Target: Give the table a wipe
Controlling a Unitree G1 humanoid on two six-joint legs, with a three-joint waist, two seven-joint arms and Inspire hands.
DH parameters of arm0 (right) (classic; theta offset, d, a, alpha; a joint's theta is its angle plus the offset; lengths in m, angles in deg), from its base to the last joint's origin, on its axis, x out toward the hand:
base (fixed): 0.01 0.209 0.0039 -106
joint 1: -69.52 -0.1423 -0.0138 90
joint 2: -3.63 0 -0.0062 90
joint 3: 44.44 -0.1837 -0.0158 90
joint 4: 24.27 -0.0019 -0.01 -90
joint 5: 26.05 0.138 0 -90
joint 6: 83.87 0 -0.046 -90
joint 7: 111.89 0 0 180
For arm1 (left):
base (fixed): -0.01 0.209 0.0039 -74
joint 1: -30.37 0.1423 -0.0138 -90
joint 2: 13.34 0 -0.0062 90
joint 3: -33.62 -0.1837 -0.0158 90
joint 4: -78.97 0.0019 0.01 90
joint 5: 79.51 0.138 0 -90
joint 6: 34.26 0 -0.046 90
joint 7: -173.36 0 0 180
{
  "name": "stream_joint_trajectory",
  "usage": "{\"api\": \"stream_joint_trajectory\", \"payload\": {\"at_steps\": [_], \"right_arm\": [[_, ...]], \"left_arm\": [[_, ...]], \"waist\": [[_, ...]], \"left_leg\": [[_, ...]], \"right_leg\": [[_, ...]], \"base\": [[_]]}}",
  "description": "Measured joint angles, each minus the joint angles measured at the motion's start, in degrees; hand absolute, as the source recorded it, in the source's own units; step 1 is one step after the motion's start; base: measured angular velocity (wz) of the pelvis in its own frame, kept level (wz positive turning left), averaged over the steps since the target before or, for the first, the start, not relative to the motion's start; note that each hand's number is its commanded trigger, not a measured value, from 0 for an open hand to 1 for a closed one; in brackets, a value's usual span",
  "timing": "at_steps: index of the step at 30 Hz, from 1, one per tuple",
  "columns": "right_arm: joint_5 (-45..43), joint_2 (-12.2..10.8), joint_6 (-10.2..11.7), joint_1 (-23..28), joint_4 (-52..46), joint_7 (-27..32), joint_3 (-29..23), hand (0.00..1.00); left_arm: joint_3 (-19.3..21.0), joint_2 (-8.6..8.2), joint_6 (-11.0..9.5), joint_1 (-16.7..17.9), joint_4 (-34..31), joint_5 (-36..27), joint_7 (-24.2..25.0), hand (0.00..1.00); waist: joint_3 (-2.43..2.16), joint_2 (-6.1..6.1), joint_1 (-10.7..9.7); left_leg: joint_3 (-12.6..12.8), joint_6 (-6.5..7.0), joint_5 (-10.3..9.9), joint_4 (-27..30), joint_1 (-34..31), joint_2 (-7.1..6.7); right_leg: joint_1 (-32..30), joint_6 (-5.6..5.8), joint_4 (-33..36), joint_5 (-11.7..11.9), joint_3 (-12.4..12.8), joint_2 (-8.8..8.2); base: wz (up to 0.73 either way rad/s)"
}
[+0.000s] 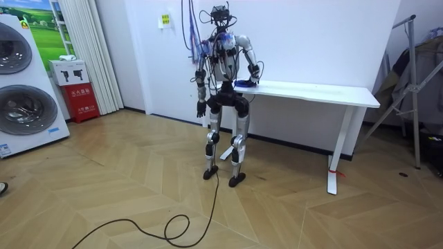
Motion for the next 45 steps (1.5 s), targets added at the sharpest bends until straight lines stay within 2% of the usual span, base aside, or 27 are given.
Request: {"api": "stream_joint_trajectory", "payload": {"at_steps": [3, 5, 10, 14, 20, 24, 25, 27, 28, 31, 32, 36, 38, 39, 40, 41, 45], "right_arm": [[0.0, 0.0, 0.2, 0.3, 0.4, 2.6, 0.0, 1.0], [-0.1, 0.0, -0.7, 0.3, 1.5, 4.3, -0.1, 1.0], [0.0, 0.0, -1.2, 0.3, 3.0, 5.5, -0.8, 1.0], [0.0, 0.0, -1.2, 0.7, 4.1, 6.1, -2.5, 1.0], [0.9, -0.1, -1.0, 1.3, 5.7, 9.5, -2.5, 1.0], [10.5, -1.1, -1.0, 1.3, 7.4, 9.9, -2.4, 1.0], [14.4, -1.9, -1.2, 1.0, 7.4, 9.2, -2.6, 1.0], [18.7, -2.9, -1.3, 0.5, 7.2, 7.1, -3.7, 1.0], [20.8, -3.2, -1.3, -0.4, 7.2, 4.9, -4.3, 1.0], [29.5, -3.4, -1.0, -2.2, 7.0, -0.6, -6.5, 1.0], [33.5, -3.2, -0.4, -2.8, 7.3, -2.0, -8.0, 1.0], [40.0, -1.4, 2.1, -5.7, 14.7, -3.3, -15.0, 1.0], [41.8, 1.9, 4.1, -6.3, 22.5, -2.7, -20.5, 1.0], [42.2, 2.9, 4.5, -6.6, 24.7, -2.5, -21.6, 1.0], [43.6, 4.5, 4.6, -6.7, 28.0, -2.1, -23.7, 1.0], [45.2, 5.4, 4.9, -6.4, 31.3, -1.7, -26.3, 1.0], [45.3, 6.6, 5.9, -3.9, 37.5, -0.8, -33.8, 1.0]], "left_arm": [[0.1, 0.03, 0.2, 0.7, 0.0, 0.4, -0.2, 0.0], [0.6, 0.02, 0.3, 1.1, 0.0, 2.1, -0.2, 0.0], [2.8, -0.08, 1.2, 1.3, -0.1, 4.8, 0.1, 0.0], [4.7, -0.3, 1.4, 1.3, -0.5, 6.6, 0.4, 0.0], [5.2, -0.33, 1.4, 1.2, -0.5, 7.5, -0.6, 0.0], [3.8, -0.48, 1.5, 1.2, -0.4, 6.7, -2.0, 0.0], [3.5, -0.85, 1.8, 1.3, -0.4, 6.7, -2.0, 0.0], [3.3, -1.71, 1.9, 1.3, -0.2, 6.2, -1.9, 0.0], [3.3, -2.26, 2.0, 1.3, 0.0, 6.0, -1.9, 0.0], [3.4, -3.07, 2.0, 1.7, 0.4, 5.9, -1.9, 0.0], [3.6, -3.1, 2.0, 2.0, 0.4, 5.9, -1.8, 0.0], [7.1, -3.3, 1.5, 3.8, 0.3, 6.0, -1.6, 0.0], [10.6, -3.07, 1.2, 5.1, 0.6, 5.8, -1.6, 0.0], [11.3, -2.93, 1.3, 5.4, 0.8, 5.8, -1.6, 0.0], [12.3, -2.29, 1.3, 6.2, 0.8, 5.6, -1.7, 0.0], [13.5, -1.43, 1.1, 6.6, 1.2, 5.2, -1.7, 0.0], [18.0, -0.42, 1.0, 6.9, 1.7, 5.0, -1.8, 0.0]], "waist": [[-0.09, -0.2, 0.1], [-0.22, -0.4, 0.3], [-0.45, -0.37, 0.6], [-0.47, -0.36, 0.6], [-0.5, -0.39, 0.6], [-0.53, -0.32, 0.5], [-0.53, -0.17, 0.5], [-0.49, 0.21, 0.5], [-0.3, 0.61, 0.4], [-0.12, 0.97, 0.2], [0.16, 1.01, 0.2], [0.1, 0.56, -0.6], [-0.05, 0.12, -0.7], [-0.16, -0.05, -0.9], [-0.45, -0.52, -1.3], [-0.51, -0.98, -1.7], [-0.56, -2.32, -3.7]], "left_leg": [[0.0, 0.15, 0.1, 0.1, 0.2, -0.05], [0.0, 0.33, 0.2, 0.2, 0.2, -0.14], [0.0, 0.47, 0.3, 0.6, 0.6, -0.41], [-0.2, 0.81, 0.5, 0.5, 0.4, -0.67], [-0.3, 0.88, 0.5, 0.9, 0.6, -0.92], [-0.3, 0.88, 0.5, 1.0, 0.7, -0.92], [-0.3, 0.88, 0.5, 0.9, 0.7, -0.89], [-0.1, 0.88, 0.5, 0.7, 0.7, -0.81], [0.2, 0.88, 0.5, 0.6, 0.8, -0.7], [0.7, 0.98, 0.8, 0.2, 0.6, -0.56], [0.7, 0.98, 0.8, 0.1, 0.6, -0.54], [0.0, 1.06, 0.9, 0.1, 0.5, -0.77], [-0.1, 1.1, 0.9, 0.2, 0.5, -0.85], [-0.2, 1.1, 0.9, 0.2, 0.5, -0.88], [-0.2, 1.1, 0.9, 0.2, 0.5, -0.91], [-0.2, 1.11, 0.9, 0.2, 0.8, -0.91], [0.1, 1.11, 0.9, 0.3, 1.7, -0.9]], "right_leg": [[0.3, 0.04, 0.1, 0.0, -0.1, -0.06], [0.4, 0.17, 0.1, 0.0, -0.1, -0.18], [1.1, 0.51, 0.1, -0.2, -0.1, -0.43], [1.1, 0.61, 0.3, -0.2, -0.1, -0.58], [1.5, 0.94, 0.3, 0.1, -0.1, -0.79], [2.1, 1.0, 0.5, 0.2, -0.7, -0.89], [2.1, 1.0, 0.5, 0.2, -0.7, -0.88], [1.9, 0.99, 0.6, 0.2, -0.3, -0.76], [1.7, 0.95, 0.8, 0.2, 0.2, -0.68], [0.9, 0.84, 1.2, 0.2, 0.3, -0.68], [0.8, 0.78, 1.2, 0.3, 0.3, -0.67], [1.0, 0.79, 1.0, 0.3, 0.0, -0.84], [1.0, 0.79, 1.0, 0.3, -0.2, -0.93], [1.0, 0.79, 0.9, 0.3, -0.2, -0.98], [1.3, 0.8, 1.0, 0.3, -0.5, -1.06], [1.5, 0.8, 0.8, 0.3, -0.8, -1.09], [2.9, 0.81, 0.7, 0.3, -1.1, -1.17]], "base": [[0.01], [0.04], [0.0], [0.04], [0.0], [0.05], [0.0], [-0.08], [-0.1], [-0.09], [-0.05], [0.1], [0.11], [0.13], [0.18], [0.21], [0.25]]}}
